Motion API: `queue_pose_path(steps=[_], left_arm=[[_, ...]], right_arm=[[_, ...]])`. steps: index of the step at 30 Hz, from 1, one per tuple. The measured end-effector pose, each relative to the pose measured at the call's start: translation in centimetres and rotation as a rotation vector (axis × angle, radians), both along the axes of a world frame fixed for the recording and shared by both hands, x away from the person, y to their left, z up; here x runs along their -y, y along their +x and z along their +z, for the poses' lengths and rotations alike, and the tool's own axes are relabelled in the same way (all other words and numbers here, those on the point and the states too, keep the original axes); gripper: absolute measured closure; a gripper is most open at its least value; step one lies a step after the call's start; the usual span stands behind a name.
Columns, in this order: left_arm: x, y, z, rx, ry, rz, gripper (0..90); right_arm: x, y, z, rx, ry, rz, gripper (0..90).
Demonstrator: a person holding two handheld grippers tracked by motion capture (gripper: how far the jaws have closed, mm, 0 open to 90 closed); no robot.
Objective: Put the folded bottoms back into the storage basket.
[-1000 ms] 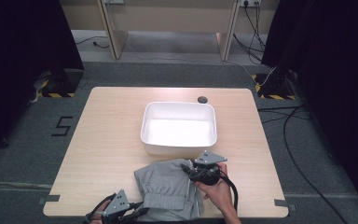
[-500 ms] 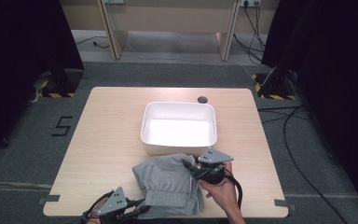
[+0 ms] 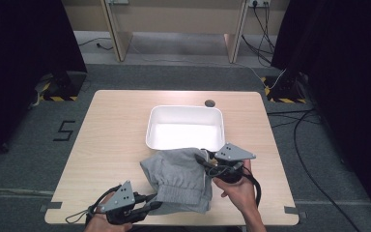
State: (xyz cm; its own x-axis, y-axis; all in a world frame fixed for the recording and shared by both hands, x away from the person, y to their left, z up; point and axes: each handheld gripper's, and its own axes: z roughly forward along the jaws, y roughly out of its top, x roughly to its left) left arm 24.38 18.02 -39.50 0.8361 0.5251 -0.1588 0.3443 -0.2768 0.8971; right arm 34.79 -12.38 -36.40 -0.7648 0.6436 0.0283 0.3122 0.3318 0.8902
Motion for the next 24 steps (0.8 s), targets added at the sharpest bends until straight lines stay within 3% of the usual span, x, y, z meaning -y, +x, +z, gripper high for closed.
queue_pose_path(steps=[9, 18, 24], left_arm=[[-0.2, 1.4, 1.7, 0.003, -0.006, -0.007, 77.0], [-0.2, 4.0, 3.5, -0.009, 0.009, -0.011, 77.0], [-0.2, 5.5, 4.8, -0.001, 0.014, -0.018, 76.9]], right_arm=[[0.3, 1.1, 2.4, 0.010, 0.018, -0.011, 68.8], [0.4, 3.2, 4.1, -0.005, -0.004, -0.019, 68.8], [0.3, 4.4, 5.5, 0.009, -0.018, -0.025, 68.8]])
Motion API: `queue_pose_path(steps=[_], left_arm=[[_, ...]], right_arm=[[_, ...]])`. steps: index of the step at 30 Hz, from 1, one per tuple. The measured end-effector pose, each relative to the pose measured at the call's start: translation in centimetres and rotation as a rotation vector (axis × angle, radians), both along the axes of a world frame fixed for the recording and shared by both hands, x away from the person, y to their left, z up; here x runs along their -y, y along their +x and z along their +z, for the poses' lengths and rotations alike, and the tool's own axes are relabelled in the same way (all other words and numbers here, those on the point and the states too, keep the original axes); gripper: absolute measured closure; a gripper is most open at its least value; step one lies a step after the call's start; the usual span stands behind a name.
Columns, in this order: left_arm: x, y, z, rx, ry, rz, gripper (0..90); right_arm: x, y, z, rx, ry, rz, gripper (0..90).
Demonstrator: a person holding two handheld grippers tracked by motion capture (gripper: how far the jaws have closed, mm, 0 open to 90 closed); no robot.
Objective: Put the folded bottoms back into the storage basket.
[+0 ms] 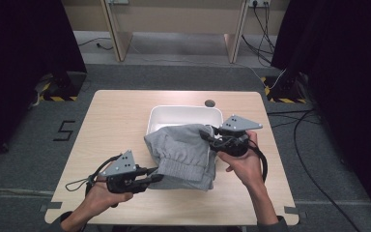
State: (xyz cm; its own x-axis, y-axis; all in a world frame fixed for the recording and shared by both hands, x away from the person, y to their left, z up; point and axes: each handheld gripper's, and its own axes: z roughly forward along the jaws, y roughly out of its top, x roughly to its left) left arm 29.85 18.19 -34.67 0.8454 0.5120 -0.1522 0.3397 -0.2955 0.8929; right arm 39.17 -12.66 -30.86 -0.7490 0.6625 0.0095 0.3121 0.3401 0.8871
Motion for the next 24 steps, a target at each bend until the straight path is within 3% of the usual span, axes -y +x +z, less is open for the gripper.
queue_pose_path(steps=[13, 16, 24], left_arm=[[0.6, 3.2, 2.6, 0.000, 0.002, 0.006, 76.9], [0.6, 4.4, 3.1, -0.006, 0.001, 0.020, 76.9], [0.7, 7.2, 2.8, -0.035, 0.011, 0.059, 76.9]], right_arm=[[-0.6, 2.6, 3.4, 0.003, -0.035, -0.009, 68.8], [-0.9, 3.9, 4.4, 0.008, -0.058, -0.019, 68.7], [-1.5, 6.8, 4.5, -0.029, -0.070, -0.032, 68.7]])
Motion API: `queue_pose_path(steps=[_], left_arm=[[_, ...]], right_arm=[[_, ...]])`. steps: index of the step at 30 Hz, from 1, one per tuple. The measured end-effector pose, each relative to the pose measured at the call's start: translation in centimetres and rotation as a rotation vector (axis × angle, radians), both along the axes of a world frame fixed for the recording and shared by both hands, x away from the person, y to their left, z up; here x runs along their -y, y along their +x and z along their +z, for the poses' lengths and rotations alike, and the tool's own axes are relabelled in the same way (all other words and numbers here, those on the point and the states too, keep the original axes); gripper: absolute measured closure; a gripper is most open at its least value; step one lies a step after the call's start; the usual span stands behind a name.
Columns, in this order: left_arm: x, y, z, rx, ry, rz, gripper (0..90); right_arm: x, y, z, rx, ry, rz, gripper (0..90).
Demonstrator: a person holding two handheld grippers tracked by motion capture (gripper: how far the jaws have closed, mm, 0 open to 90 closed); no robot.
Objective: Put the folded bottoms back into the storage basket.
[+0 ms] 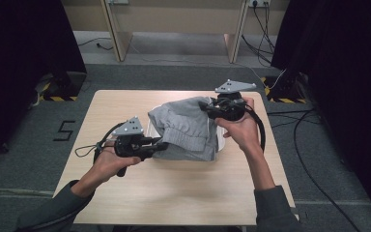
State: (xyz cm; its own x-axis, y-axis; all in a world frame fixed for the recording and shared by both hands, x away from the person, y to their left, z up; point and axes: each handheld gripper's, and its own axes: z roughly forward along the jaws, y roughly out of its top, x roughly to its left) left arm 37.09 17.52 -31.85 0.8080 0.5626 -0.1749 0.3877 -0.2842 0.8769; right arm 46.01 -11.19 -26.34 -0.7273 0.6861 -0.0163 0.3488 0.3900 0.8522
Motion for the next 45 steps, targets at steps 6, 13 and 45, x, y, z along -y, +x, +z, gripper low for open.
queue_pose_path(steps=[6, 13, 45], left_arm=[[0.4, 2.2, -1.2, -0.033, 0.015, 0.032, 76.9], [0.6, 4.5, -3.1, -0.073, 0.050, 0.068, 76.9], [1.3, 7.9, -9.0, -0.211, 0.186, 0.115, 73.8]], right_arm=[[-0.4, 2.7, -1.2, -0.025, -0.005, -0.019, 68.7], [-1.1, 5.4, -3.3, -0.079, -0.032, -0.057, 68.7], [-2.2, 9.6, -12.7, -0.247, -0.176, -0.141, 68.5]])
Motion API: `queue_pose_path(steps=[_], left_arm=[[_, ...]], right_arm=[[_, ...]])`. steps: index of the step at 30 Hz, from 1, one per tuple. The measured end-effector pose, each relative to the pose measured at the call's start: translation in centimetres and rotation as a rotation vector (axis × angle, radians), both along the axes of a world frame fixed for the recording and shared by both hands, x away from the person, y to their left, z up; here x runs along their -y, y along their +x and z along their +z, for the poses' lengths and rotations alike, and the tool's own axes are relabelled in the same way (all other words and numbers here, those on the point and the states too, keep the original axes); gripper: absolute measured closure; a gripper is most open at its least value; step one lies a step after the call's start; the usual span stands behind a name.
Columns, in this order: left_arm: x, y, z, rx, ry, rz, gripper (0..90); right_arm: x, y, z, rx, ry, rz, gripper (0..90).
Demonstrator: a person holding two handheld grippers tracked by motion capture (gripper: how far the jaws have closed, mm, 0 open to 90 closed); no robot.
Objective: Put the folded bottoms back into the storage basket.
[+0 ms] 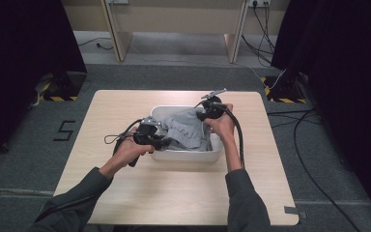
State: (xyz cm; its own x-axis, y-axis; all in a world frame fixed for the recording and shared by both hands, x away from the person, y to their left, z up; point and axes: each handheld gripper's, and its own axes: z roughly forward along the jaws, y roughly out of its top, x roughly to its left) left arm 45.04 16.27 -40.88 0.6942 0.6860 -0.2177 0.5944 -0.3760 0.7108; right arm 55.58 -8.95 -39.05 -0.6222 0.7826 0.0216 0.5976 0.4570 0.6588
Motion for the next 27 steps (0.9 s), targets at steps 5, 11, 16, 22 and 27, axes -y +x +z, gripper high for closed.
queue_pose_path(steps=[5, 11, 16, 22, 27], left_arm=[[-0.4, 0.2, -0.3, -0.013, 0.013, 0.014, 69.4], [-1.0, -0.1, 0.1, -0.002, -0.010, 0.010, 69.4], [-0.9, -0.5, 0.5, 0.008, -0.021, 0.001, 67.6], [-0.6, -1.0, 1.0, 0.019, -0.041, -0.009, 63.8], [-0.7, -2.0, 1.6, 0.017, -0.093, -0.029, 50.1]], right_arm=[[-0.2, 0.2, -0.7, -0.014, -0.036, -0.008, 67.6], [-0.4, 0.3, -1.8, -0.065, -0.117, -0.036, 56.8], [0.0, 0.2, -1.6, -0.039, -0.161, -0.071, 50.1], [1.0, -0.2, -0.3, -0.005, -0.137, -0.066, 48.6], [1.7, -1.0, 0.4, 0.031, -0.107, -0.062, 45.8]])
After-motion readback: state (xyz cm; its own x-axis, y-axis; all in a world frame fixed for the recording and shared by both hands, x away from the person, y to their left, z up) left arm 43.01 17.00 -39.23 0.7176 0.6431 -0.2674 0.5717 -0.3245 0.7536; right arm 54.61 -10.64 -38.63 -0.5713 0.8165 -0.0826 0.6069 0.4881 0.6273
